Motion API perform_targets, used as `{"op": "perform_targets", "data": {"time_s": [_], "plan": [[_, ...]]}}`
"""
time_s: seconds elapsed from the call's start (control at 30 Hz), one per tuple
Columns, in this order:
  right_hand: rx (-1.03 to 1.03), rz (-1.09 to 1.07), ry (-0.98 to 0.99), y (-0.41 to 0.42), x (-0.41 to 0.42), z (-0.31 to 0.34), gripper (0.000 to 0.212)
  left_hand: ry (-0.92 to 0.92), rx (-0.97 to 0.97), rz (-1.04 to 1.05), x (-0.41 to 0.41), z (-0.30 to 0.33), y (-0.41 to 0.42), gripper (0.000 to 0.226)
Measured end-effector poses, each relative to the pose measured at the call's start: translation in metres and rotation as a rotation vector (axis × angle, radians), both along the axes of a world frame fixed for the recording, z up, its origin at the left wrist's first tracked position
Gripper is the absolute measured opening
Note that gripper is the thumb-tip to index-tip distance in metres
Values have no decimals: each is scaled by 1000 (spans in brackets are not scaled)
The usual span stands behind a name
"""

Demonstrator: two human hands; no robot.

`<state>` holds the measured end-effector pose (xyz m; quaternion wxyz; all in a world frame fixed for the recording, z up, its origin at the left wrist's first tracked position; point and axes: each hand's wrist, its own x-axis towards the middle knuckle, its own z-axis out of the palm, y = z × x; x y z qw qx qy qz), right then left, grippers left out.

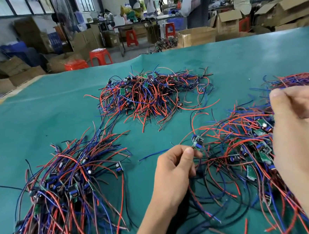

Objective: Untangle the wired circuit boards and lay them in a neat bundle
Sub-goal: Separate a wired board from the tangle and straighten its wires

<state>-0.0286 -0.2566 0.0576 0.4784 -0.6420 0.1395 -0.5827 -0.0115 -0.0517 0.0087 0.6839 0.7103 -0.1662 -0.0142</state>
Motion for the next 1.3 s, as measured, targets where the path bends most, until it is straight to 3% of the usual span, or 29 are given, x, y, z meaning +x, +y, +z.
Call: {"op": "perform_targets", "data": {"time_s": [0.13,0.23,0.33,0.43,0.53,0.67,0.87,0.97,1.03,1.13,1.23,1.3], "plan": [[-254,336,456,40,-3,-14,34,21,-27,0,1,-1,-1,29],[-264,615,617,61,-2,-26,40,28,-31,-55,0,1,-1,29],[-202,706,533,62,-1,-29,39,29,-37,-102,-2,3,-2,28],[-289,693,472,61,-3,-27,28,25,-54,-82,0,1,-3,27],[-342,606,408,63,-3,-27,24,29,-44,-92,1,1,-1,27],[-250,438,323,53,-1,-21,14,7,60,-86,0,2,-2,30],[-214,169,137,28,-4,3,13,-27,132,-112,-3,6,-1,32],[-119,83,94,2,-15,27,24,-27,208,-91,-2,3,-2,30],[-103,202,221,-11,-25,49,32,-33,231,-61,-3,1,-3,29],[-82,323,116,29,-29,75,20,-34,218,-43,-4,1,-5,24],[-123,668,174,105,-16,88,16,-25,151,-40,-7,4,-6,24],[-202,844,304,150,0,90,26,-5,101,-56,-9,3,-4,39]]}}
